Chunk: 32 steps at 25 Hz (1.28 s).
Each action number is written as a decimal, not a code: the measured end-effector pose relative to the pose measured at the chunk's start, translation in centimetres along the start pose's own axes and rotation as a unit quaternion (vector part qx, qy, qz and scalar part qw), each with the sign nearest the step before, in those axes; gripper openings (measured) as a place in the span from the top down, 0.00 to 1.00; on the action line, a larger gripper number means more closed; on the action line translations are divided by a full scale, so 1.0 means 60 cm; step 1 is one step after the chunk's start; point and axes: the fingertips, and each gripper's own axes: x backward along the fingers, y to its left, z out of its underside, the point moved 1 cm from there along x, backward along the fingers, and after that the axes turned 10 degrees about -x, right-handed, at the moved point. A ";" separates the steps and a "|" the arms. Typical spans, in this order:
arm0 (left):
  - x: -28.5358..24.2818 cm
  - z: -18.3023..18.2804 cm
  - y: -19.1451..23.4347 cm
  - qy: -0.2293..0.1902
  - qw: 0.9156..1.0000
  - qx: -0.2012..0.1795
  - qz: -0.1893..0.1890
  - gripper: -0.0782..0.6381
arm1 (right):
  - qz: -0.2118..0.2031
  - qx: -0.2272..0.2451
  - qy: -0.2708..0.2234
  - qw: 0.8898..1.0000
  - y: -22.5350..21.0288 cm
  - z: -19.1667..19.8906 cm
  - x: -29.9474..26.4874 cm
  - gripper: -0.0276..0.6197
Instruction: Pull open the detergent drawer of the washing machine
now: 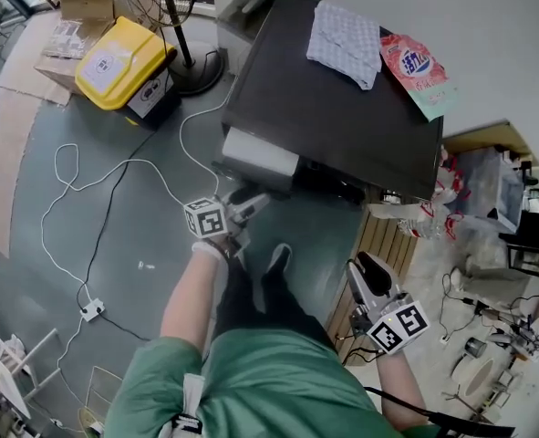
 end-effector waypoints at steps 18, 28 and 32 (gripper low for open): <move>0.086 0.061 -0.056 -0.002 0.999 0.025 -0.020 0.50 | -0.037 0.017 0.004 0.999 0.046 -0.015 -0.021 0.78; 0.100 0.088 -0.069 0.016 0.999 0.036 -0.031 0.50 | -0.040 0.016 -0.004 0.999 0.051 -0.020 -0.015 0.78; 0.105 0.109 -0.080 0.033 0.998 0.043 -0.040 0.51 | -0.044 0.017 -0.009 0.999 0.054 -0.027 -0.015 0.78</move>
